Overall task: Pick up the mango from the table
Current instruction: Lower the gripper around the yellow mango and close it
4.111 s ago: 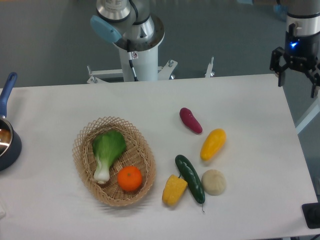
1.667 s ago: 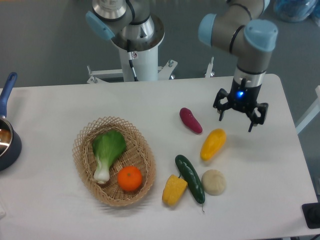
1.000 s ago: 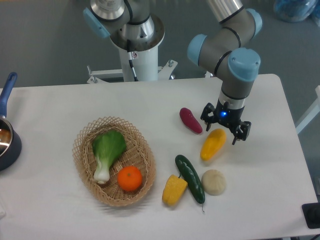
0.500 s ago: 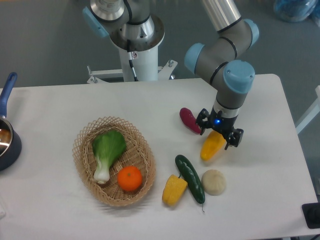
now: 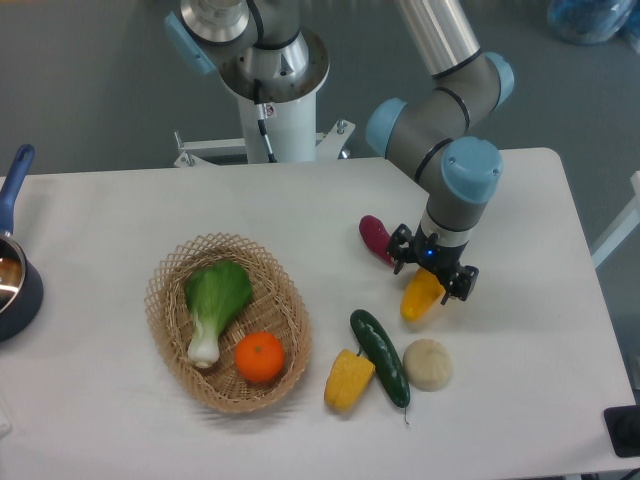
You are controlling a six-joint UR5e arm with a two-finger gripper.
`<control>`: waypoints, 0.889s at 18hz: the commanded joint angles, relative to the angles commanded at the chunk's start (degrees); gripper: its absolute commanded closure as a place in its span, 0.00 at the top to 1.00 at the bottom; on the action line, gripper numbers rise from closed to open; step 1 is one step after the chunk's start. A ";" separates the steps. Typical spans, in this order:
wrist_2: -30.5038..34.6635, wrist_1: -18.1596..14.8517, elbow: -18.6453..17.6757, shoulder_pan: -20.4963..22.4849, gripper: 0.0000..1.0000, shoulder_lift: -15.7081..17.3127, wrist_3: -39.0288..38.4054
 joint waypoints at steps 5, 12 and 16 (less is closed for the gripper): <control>0.53 0.09 0.09 0.00 0.86 0.09 -0.09; 0.44 0.00 0.26 0.00 0.23 0.70 0.09; -0.08 -0.44 1.49 0.44 0.10 2.19 0.09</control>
